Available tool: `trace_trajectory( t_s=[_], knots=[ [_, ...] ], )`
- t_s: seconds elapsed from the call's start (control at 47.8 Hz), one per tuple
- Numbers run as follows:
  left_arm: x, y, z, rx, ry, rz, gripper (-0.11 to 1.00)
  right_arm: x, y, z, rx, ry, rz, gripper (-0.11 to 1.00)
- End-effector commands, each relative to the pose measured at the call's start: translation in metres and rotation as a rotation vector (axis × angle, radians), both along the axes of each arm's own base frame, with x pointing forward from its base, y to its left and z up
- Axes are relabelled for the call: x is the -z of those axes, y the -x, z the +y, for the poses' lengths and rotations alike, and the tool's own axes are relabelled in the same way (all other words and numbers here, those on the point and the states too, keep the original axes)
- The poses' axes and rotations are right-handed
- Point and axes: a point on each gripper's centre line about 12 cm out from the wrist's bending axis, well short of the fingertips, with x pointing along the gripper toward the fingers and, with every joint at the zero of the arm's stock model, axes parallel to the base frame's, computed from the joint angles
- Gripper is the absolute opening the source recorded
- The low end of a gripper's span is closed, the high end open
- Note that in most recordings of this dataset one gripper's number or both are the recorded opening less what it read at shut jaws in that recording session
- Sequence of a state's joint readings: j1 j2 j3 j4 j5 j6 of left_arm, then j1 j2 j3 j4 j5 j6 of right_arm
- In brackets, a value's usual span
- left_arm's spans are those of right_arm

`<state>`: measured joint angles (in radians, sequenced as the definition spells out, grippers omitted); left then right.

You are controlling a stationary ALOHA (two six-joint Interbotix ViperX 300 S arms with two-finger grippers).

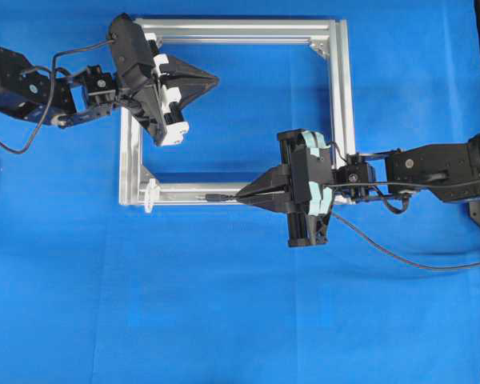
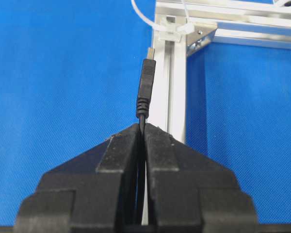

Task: Insert the wire through the string loop located on the left side.
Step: 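Carry the plug left along the frame's bottom rail toward the white zip-tie loop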

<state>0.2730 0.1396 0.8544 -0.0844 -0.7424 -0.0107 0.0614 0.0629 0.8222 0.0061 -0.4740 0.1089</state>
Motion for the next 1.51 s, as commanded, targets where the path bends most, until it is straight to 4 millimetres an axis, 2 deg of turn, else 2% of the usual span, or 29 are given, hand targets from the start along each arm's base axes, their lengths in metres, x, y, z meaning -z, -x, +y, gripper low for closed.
trace_trajectory(
  t_s=[0.0, 0.209, 0.649, 0.795, 1.486],
  knots=[
    [-0.014, -0.001, 0.001, 0.001, -0.014, -0.041, 0.0, -0.013, -0.002, 0.0, 0.0, 0.0, -0.04, 0.0],
    [-0.015, -0.002, 0.001, 0.001, -0.014, -0.044, 0.0, -0.015, -0.011, 0.0, 0.0, -0.001, -0.052, 0.0],
    [-0.015, -0.001, 0.001, 0.0, -0.013, -0.043, 0.0, -0.002, -0.063, -0.004, 0.016, 0.001, -0.023, 0.0],
    [-0.015, -0.001, 0.001, 0.0, -0.013, -0.043, 0.0, 0.001, -0.074, -0.006, 0.022, 0.002, -0.005, 0.0],
    [-0.015, -0.001, 0.001, 0.0, -0.013, -0.044, 0.0, 0.004, -0.073, -0.011, 0.033, 0.001, 0.008, 0.0]
  ],
)
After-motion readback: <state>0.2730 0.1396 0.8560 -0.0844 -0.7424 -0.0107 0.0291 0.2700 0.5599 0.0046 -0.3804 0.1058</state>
